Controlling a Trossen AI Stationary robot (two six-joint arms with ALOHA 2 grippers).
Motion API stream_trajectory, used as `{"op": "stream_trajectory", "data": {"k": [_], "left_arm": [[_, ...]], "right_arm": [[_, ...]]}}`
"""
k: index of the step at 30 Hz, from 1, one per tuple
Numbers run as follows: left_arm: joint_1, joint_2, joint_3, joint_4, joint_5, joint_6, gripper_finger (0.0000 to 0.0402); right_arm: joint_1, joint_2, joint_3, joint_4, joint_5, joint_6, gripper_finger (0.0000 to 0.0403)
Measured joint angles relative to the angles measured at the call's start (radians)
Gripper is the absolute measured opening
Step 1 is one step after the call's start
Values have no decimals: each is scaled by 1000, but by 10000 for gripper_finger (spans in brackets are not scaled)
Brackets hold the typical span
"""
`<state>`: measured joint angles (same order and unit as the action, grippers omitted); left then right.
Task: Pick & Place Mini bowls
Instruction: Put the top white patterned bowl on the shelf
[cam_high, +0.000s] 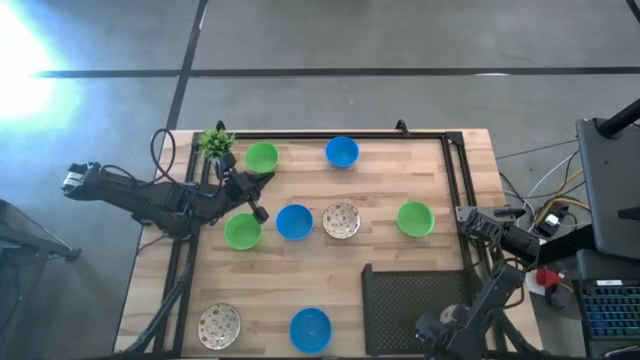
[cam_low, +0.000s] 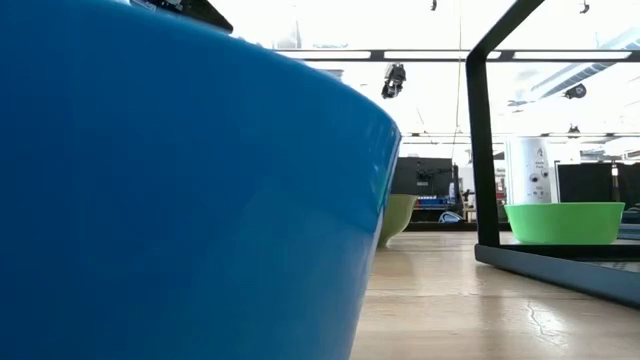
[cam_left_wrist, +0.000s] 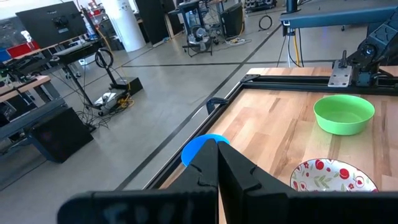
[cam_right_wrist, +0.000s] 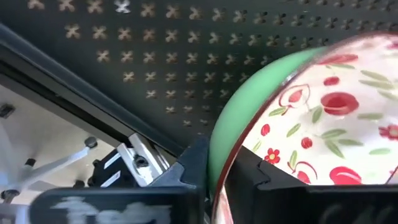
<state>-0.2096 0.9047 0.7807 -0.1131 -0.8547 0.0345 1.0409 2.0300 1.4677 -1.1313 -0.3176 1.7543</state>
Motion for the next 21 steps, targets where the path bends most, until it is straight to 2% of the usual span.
{"op": "stream_trajectory", "data": {"k": [8,21], "left_arm": [[0,0,0,0,0,0,0],[-1,0,0,0,0,0,0]], "right_arm": [[0,0,0,-2,2,0,94],[-1,0,11,-6,2,0,144]]}}
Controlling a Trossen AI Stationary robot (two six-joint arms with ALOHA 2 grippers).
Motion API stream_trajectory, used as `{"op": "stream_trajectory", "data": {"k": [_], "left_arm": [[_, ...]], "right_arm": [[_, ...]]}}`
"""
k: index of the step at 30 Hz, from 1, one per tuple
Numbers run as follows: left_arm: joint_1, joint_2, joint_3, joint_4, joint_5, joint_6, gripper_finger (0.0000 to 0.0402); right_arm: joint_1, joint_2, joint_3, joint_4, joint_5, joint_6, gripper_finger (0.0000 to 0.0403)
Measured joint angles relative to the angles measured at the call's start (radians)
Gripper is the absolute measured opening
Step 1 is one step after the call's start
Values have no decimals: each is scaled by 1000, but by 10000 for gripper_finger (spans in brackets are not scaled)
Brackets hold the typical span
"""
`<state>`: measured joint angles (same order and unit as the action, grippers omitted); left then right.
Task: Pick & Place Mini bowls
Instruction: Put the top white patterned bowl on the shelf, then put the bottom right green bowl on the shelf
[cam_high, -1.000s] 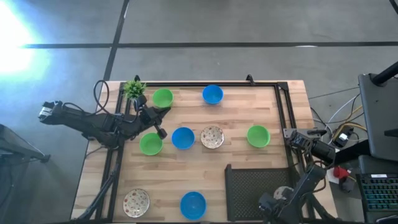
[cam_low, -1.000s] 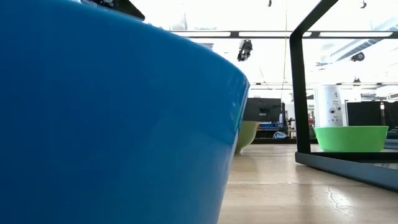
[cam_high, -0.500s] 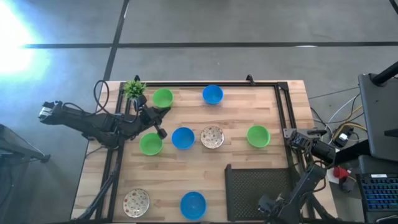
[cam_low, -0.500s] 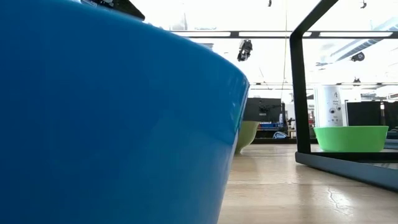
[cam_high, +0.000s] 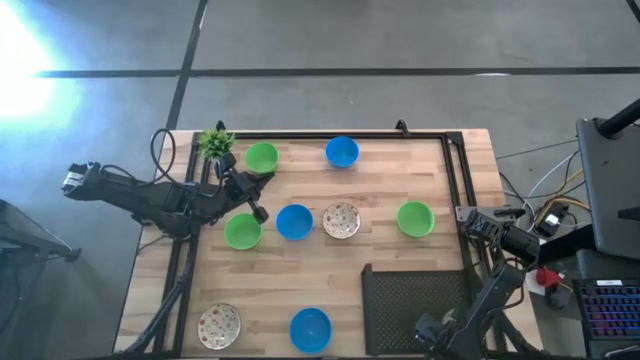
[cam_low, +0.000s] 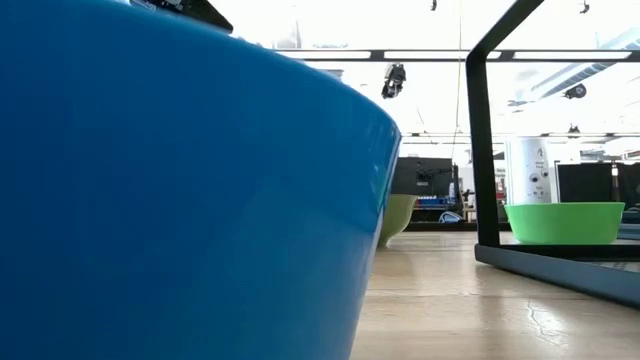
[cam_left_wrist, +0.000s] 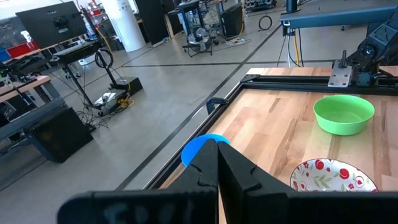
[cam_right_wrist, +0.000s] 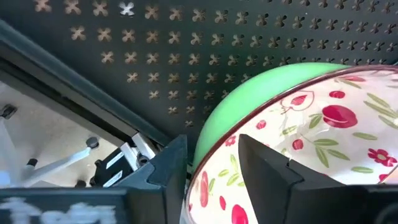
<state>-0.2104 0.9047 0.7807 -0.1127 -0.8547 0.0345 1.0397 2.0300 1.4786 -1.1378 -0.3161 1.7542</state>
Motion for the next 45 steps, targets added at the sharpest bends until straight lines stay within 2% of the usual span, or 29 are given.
{"op": "stream_trajectory", "data": {"k": [4,19,22,35,45], "left_arm": [[0,0,0,0,0,0,0],[0,0,0,0,0,0,0],[0,0,0,0,0,0,0],[1,0,0,-1,0,0,0],[1,0,0,-1,0,0,0]], "right_arm": [[0,-10,15,-3,1,0,148],[0,-88,40,-5,18,-24,122],[1,-126,40,-6,68,-20,118],[-18,-292,40,-65,410,28,101],[-87,-367,40,-279,535,71,90]]}}
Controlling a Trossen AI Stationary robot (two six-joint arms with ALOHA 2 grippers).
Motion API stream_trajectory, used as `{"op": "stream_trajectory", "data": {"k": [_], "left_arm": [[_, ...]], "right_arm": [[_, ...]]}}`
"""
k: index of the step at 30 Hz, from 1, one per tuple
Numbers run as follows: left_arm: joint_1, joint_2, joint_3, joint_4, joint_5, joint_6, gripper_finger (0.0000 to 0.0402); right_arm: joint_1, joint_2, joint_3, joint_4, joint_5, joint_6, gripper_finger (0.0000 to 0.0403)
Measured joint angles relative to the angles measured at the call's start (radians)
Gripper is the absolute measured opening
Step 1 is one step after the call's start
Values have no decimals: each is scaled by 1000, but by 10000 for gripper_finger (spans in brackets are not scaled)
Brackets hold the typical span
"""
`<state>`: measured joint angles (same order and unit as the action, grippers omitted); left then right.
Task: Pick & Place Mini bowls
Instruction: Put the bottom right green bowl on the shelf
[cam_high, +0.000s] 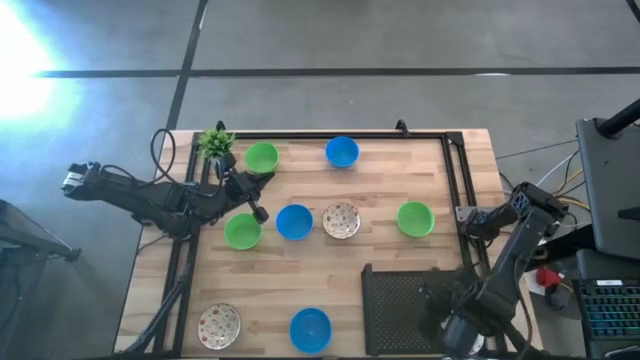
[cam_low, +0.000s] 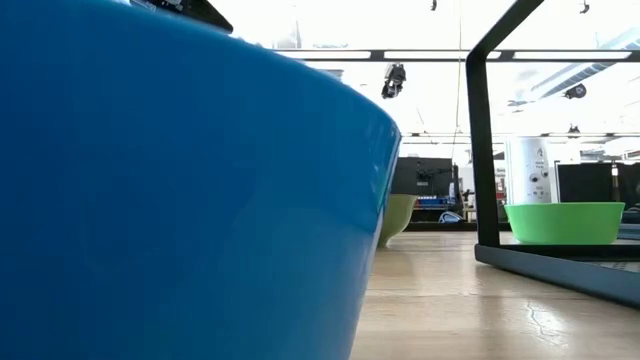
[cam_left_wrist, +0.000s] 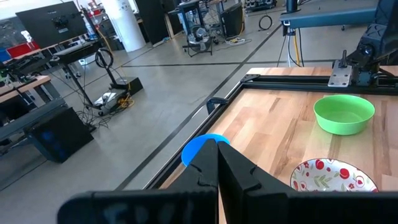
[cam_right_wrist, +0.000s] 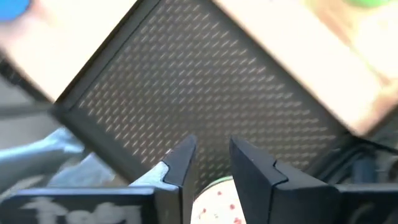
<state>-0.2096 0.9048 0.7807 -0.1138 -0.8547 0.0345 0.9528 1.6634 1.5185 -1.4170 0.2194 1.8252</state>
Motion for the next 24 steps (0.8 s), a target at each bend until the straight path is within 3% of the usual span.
{"op": "stream_trajectory", "data": {"k": [6,13,24], "left_arm": [[0,0,0,0,0,0,0],[-1,0,0,1,0,-6,0],[0,0,0,1,0,-19,0]], "right_arm": [[-81,-17,-2,-159,2,41,91],[-246,-73,-36,-147,20,-7,95],[-536,-145,-139,-120,20,-301,95]]}}
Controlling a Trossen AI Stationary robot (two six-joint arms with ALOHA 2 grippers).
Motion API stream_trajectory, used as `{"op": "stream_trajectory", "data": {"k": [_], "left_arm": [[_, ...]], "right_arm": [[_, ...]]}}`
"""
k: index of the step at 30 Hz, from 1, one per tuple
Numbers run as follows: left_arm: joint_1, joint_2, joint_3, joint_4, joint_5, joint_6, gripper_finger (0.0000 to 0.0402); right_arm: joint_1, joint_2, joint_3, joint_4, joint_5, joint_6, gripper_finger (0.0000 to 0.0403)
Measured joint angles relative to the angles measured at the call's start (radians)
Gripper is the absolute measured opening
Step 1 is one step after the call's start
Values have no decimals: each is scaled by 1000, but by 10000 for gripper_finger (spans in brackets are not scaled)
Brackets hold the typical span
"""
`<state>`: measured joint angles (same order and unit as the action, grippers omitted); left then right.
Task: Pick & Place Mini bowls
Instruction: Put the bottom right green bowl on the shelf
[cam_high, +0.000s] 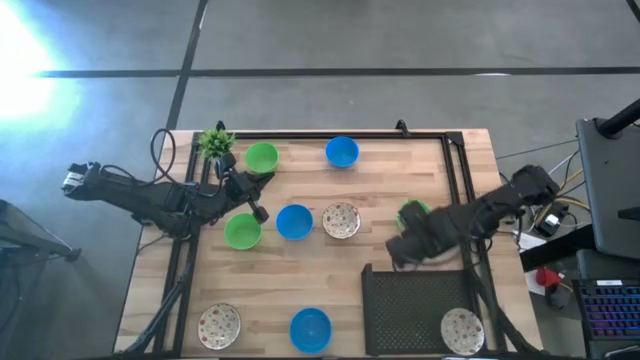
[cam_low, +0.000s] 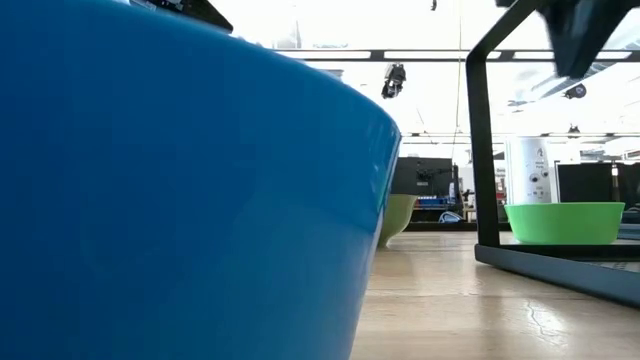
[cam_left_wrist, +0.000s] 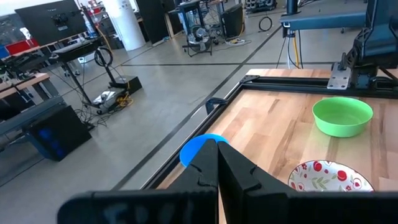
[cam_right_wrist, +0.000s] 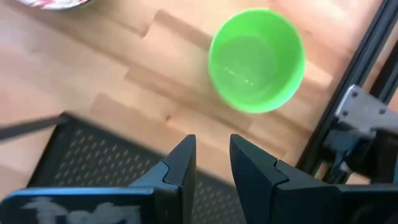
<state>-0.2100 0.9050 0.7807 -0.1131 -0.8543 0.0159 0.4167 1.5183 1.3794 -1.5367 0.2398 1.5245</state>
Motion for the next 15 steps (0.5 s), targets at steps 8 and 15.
{"op": "stream_trajectory", "data": {"k": [8,15], "left_arm": [[0,0,0,0,0,-2,0],[0,0,0,0,0,-16,0]], "right_arm": [[-164,-1,-151,232,-14,-235,95],[-246,-1,-288,361,-36,-293,95]]}}
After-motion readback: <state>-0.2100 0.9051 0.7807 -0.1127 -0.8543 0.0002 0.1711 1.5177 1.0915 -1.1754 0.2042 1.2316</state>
